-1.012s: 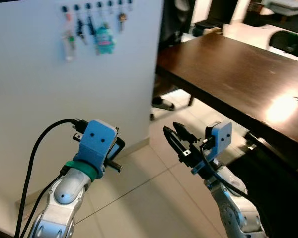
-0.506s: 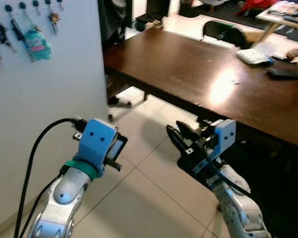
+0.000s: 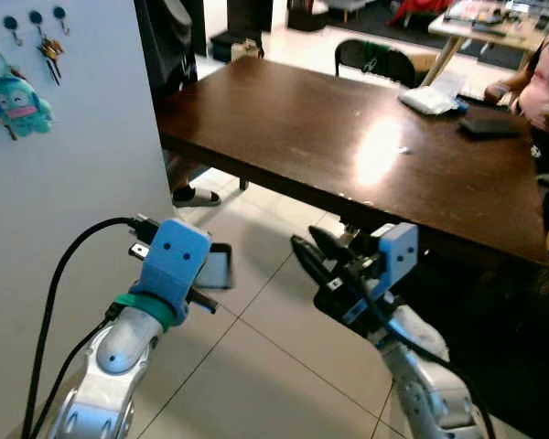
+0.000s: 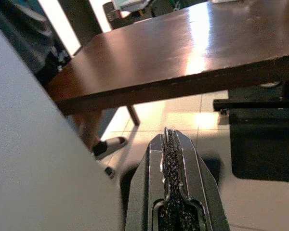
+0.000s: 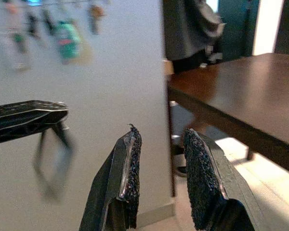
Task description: Hang keys on a hook
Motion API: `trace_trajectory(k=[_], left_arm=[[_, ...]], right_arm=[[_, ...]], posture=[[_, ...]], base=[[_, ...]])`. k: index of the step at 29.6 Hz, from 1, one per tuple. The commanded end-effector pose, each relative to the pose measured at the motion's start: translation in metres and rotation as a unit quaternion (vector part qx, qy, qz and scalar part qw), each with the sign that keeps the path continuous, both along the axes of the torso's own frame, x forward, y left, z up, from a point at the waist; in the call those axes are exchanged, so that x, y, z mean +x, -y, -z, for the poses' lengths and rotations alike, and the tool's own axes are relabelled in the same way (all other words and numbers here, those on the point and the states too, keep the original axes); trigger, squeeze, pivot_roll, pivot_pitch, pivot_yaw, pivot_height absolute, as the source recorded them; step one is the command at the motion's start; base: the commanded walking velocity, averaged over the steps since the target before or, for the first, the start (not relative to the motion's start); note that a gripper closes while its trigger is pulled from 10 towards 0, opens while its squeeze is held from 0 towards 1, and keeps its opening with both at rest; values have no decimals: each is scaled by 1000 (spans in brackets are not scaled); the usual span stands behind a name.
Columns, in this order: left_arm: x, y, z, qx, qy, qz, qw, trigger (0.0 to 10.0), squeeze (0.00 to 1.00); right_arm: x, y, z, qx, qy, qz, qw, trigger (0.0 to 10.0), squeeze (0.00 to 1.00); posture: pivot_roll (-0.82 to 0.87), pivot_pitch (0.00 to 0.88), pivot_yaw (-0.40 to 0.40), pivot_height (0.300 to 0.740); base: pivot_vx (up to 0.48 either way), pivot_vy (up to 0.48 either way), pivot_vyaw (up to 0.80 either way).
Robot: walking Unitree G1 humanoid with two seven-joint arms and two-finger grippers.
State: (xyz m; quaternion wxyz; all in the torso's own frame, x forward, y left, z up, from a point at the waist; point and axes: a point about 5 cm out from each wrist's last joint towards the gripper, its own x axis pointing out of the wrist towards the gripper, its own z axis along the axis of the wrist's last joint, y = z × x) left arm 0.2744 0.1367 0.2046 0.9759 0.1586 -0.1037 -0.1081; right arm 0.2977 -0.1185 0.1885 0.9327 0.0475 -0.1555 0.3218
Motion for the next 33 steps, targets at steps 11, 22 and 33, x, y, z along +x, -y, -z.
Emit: trace_trajectory(k=[11, 22, 33], left_arm=[[0, 3, 2, -1, -4, 5, 1000, 10000, 0], [1, 3, 0, -3, 1, 0, 1000, 10000, 0], [4, 4, -8, -8, 16, 2, 1000, 10000, 0]], right_arm=[[-1, 3, 0, -1, -3, 5, 1000, 10000, 0], [0, 2, 1, -18, 4, 8, 1000, 10000, 0], [1, 3, 0, -23, 6, 11, 1000, 10000, 0]], posture=[[50, 72, 82, 740], [49, 64, 79, 740], [47, 59, 77, 740]], base=[[473, 0, 0], [470, 0, 649], [469, 0, 734]])
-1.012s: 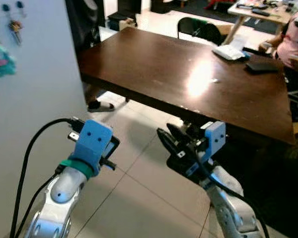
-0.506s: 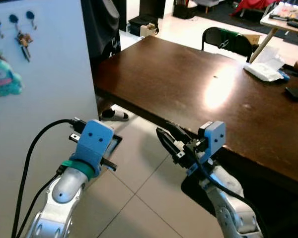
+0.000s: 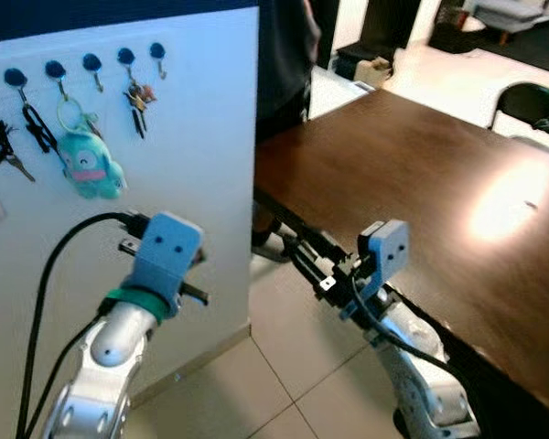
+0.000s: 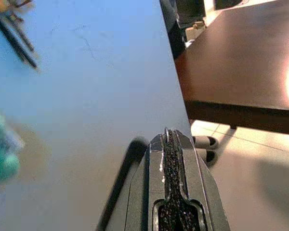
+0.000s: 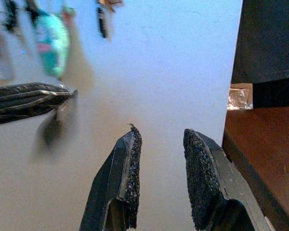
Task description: Hang keys on a hook
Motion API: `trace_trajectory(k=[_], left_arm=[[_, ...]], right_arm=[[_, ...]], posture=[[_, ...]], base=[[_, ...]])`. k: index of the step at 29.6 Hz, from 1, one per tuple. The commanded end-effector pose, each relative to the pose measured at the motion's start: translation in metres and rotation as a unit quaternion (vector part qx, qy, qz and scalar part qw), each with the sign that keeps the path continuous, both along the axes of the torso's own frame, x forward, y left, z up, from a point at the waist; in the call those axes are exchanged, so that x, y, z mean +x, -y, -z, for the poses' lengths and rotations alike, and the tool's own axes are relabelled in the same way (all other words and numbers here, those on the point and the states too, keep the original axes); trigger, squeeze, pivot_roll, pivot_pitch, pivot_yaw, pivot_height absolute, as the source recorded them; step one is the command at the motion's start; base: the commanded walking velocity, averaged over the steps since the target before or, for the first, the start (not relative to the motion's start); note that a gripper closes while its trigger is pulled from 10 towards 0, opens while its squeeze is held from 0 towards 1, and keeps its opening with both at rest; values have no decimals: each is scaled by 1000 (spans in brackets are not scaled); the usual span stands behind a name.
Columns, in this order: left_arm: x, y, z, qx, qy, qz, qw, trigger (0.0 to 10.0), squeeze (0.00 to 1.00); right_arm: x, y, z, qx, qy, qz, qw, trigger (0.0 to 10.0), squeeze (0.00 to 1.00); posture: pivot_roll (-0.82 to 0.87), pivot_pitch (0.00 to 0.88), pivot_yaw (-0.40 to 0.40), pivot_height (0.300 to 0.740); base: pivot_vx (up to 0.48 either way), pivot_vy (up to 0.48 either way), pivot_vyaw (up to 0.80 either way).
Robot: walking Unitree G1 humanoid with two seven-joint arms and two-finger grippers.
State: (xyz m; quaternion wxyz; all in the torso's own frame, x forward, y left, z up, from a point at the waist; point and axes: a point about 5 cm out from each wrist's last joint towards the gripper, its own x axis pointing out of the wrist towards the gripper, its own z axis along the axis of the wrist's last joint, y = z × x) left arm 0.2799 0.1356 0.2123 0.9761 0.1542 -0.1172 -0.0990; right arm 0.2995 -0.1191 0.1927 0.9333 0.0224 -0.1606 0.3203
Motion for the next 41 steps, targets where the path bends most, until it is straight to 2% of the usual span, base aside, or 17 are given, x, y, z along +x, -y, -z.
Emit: trace_trajectory(k=[1, 8, 10, 14, 16, 21, 25, 30, 33, 37, 41], left_arm=[[-1, 3, -1, -2, 4, 9, 1000, 10000, 0], [-2, 5, -7, -18, 18, 19, 999, 10000, 0], [-5, 5, -16, -40, 43, 28, 998, 10000, 0], [-8, 3, -24, -46, 70, 26, 996, 10000, 0], [-12, 3, -34, -29, 108, 21, 993, 10000, 0], [-19, 2, -51, -9, 153, 16, 988, 10000, 0], [-21, 1, -54, -3, 160, 18, 987, 10000, 0], [-33, -1, -52, 54, 162, 32, 985, 10000, 0], [-32, -5, -52, 71, 171, 9, 983, 10000, 0], [-17, -17, -62, 77, 168, -57, 981, 10000, 0], [-15, -20, -65, 75, 167, -67, 981, 10000, 0]], right_arm=[[-1, 2, 4, 0, -6, 7, 1000, 10000, 0], [0, 3, 4, 7, -7, 6, 1000, 10000, 0], [0, 3, 4, 7, -7, 6, 1000, 10000, 0], [-1, 3, 5, 7, -8, 5, 1000, 10000, 0], [-1, 3, 6, 6, -9, 4, 1000, 10000, 0], [-2, 3, 7, 6, -12, 1, 1000, 10000, 0], [-2, 3, 8, 5, -14, 0, 1000, 10000, 0], [-2, 2, 13, 1, -23, -4, 1000, 10000, 0], [-2, 1, 13, 2, -23, -6, 1000, 10000, 0], [-1, 0, 12, 2, -21, -8, 1000, 10000, 0], [-1, 0, 11, 2, -20, -8, 1000, 10000, 0]], posture=[[47, 59, 77, 740], [46, 56, 78, 740], [47, 58, 79, 740], [47, 62, 79, 740], [49, 65, 78, 740], [52, 70, 77, 740], [55, 72, 77, 740], [64, 78, 74, 740], [66, 79, 73, 740], [65, 79, 71, 740], [61, 80, 73, 740]], base=[[465, 0, 0], [396, 0, 0], [0, 0, 0], [0, 0, 0], [0, 0, 0], [0, 0, 0], [0, 0, 0], [0, 0, 0], [0, 0, 0], [0, 0, 0], [0, 0, 0]])
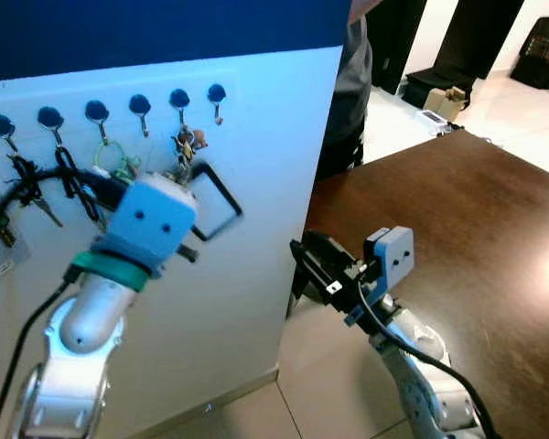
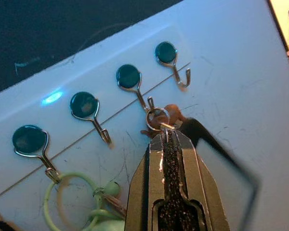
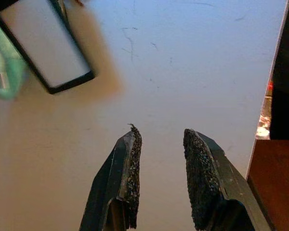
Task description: Hang keys on a hook
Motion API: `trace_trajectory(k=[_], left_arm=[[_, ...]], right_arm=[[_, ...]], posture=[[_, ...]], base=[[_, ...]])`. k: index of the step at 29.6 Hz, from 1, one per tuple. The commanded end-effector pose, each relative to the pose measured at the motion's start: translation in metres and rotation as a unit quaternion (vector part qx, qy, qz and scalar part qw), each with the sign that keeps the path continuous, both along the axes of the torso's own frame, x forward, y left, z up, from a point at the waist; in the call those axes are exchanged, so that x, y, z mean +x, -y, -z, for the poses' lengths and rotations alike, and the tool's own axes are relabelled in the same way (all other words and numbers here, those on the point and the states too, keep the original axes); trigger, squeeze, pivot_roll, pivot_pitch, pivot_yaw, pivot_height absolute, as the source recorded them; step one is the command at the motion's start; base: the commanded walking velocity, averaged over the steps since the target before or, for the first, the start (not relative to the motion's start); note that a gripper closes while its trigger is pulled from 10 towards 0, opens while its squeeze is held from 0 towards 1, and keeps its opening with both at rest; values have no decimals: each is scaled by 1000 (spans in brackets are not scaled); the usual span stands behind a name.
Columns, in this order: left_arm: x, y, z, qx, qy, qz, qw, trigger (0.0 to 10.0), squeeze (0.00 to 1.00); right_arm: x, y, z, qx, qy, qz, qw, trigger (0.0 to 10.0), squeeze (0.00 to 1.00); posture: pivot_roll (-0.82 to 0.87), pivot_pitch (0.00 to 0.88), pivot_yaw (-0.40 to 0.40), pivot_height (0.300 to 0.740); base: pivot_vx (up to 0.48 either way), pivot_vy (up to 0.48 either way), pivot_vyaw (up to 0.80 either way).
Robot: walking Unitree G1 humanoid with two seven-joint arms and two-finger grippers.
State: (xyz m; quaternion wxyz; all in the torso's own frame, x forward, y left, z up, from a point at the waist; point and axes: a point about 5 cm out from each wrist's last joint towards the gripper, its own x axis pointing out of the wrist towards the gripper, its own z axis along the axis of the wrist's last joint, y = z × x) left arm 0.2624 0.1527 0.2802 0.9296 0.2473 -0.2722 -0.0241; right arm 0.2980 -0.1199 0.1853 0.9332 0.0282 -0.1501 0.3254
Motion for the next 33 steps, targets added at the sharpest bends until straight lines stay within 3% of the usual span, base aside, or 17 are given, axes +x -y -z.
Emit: trace_trajectory(k=[1, 9, 13, 17, 33], left_arm=[[3, -5, 0, -12, -9, -15, 1000, 10000, 0], [13, -16, -12, -65, -5, -36, 997, 10000, 0], [14, -17, -14, -71, -5, -37, 997, 10000, 0], [1, -19, -26, -116, 25, -10, 993, 10000, 0], [4, -18, -26, -154, -8, 15, 988, 10000, 0]], right_arm=[[0, 0, 3, 1, -8, -2, 1000, 10000, 0], [-1, -5, 3, -7, -2, -10, 1000, 10000, 0], [-1, -5, 3, -10, -1, -12, 1000, 10000, 0], [-2, -4, 3, -14, -1, -19, 1000, 10000, 0], [-2, -5, 4, -11, -2, -20, 1000, 10000, 0]], posture=[[61, 80, 73, 740], [60, 79, 76, 740], [60, 79, 76, 740], [70, 85, 70, 740], [68, 82, 71, 740]], base=[[0, 0, 0], [0, 0, 0], [0, 0, 0], [0, 0, 0], [0, 0, 0]])
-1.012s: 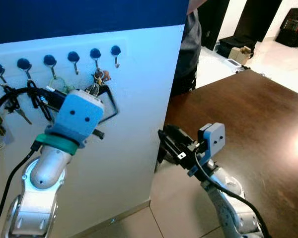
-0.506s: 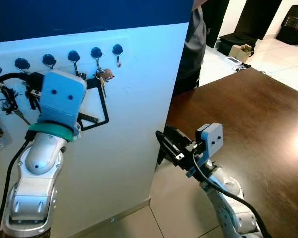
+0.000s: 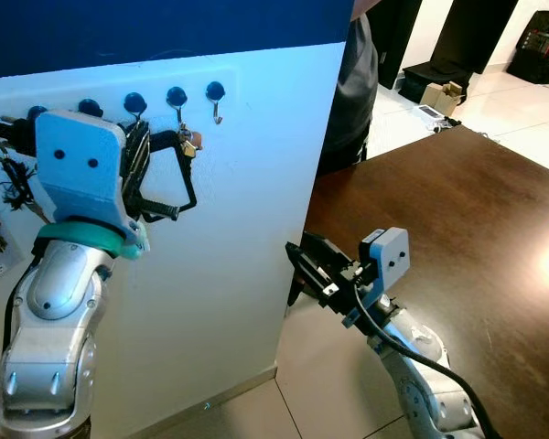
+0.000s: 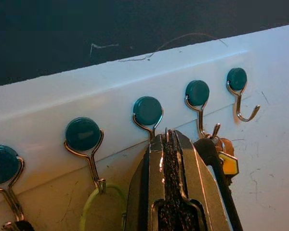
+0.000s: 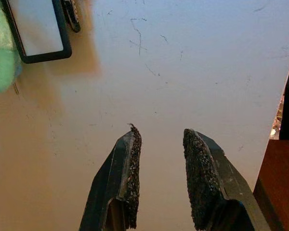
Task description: Hang keys on a hook
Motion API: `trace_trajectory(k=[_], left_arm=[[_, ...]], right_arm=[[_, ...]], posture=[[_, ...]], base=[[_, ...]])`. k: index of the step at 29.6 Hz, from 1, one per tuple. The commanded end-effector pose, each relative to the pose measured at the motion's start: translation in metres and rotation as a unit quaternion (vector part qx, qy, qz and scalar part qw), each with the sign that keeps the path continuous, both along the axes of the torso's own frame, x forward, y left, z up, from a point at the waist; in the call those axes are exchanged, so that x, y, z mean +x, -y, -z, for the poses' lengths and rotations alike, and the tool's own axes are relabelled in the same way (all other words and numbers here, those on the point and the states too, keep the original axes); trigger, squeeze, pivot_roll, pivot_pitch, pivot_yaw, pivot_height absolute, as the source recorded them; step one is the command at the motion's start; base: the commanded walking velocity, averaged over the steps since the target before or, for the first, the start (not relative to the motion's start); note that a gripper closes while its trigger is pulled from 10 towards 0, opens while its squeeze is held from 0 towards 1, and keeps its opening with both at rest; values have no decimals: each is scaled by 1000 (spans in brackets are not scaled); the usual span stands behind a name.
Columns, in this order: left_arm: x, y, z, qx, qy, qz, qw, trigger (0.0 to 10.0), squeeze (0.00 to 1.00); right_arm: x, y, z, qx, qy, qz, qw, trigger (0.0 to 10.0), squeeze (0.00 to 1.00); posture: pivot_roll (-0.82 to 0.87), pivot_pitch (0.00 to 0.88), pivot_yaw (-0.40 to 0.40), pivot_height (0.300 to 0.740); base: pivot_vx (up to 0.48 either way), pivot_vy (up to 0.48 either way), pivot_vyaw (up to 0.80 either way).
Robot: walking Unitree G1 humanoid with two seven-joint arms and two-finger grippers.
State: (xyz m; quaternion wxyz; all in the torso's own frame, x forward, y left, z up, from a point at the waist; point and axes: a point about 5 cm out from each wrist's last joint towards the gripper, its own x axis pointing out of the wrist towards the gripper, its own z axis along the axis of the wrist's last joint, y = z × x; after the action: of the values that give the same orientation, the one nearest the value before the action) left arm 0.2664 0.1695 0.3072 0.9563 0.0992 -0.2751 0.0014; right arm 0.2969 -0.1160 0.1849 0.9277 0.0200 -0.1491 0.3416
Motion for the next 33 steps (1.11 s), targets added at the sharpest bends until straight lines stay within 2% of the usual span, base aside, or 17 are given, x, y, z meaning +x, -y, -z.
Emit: trace_trajectory(k=[1, 5, 6, 14, 19, 26, 28, 30, 31, 33], left_arm=[[0, -1, 1, -3, -6, -1, 1000, 10000, 0], [3, -2, 0, -15, -12, -3, 1000, 10000, 0], [6, -5, -2, -32, -16, -13, 999, 10000, 0], [8, -11, -1, -43, -22, -32, 998, 10000, 0], [12, -21, 4, -57, -46, -72, 995, 10000, 0], [13, -24, 15, -77, -80, -75, 991, 10000, 0], [13, -22, 20, -91, -98, -51, 990, 10000, 0], [13, -15, 24, -117, -117, 1, 986, 10000, 0], [13, -15, 24, -117, -117, 1, 986, 10000, 0], [12, -8, 26, -143, -131, 48, 980, 10000, 0]], right_arm=[[-1, -1, 3, -1, -5, -4, 1000, 10000, 0], [-1, -1, 3, 0, -5, -4, 1000, 10000, 0], [-1, -1, 3, 0, -4, -5, 1000, 10000, 0], [-2, -1, 3, 0, -5, -5, 1000, 10000, 0], [-2, -2, 4, 0, -5, -6, 1000, 10000, 0], [-2, -1, 3, -1, -4, -6, 1000, 10000, 0], [-2, -1, 3, -1, -4, -6, 1000, 10000, 0], [-2, -1, 3, -2, -4, -7, 1000, 10000, 0], [-2, -1, 3, -2, -4, -7, 1000, 10000, 0], [-1, -1, 3, -3, -3, -7, 1000, 10000, 0]], posture=[[68, 82, 71, 740], [67, 82, 73, 740], [67, 81, 73, 740], [66, 80, 74, 740], [66, 73, 75, 740], [62, 69, 74, 740], [64, 70, 73, 740], [66, 70, 71, 740], [66, 70, 71, 740], [65, 70, 71, 740]], base=[[0, 0, 0], [0, 0, 0], [0, 0, 0], [0, 0, 0], [0, 0, 0], [0, 0, 0], [0, 0, 0], [0, 0, 0], [0, 0, 0], [0, 0, 0]])
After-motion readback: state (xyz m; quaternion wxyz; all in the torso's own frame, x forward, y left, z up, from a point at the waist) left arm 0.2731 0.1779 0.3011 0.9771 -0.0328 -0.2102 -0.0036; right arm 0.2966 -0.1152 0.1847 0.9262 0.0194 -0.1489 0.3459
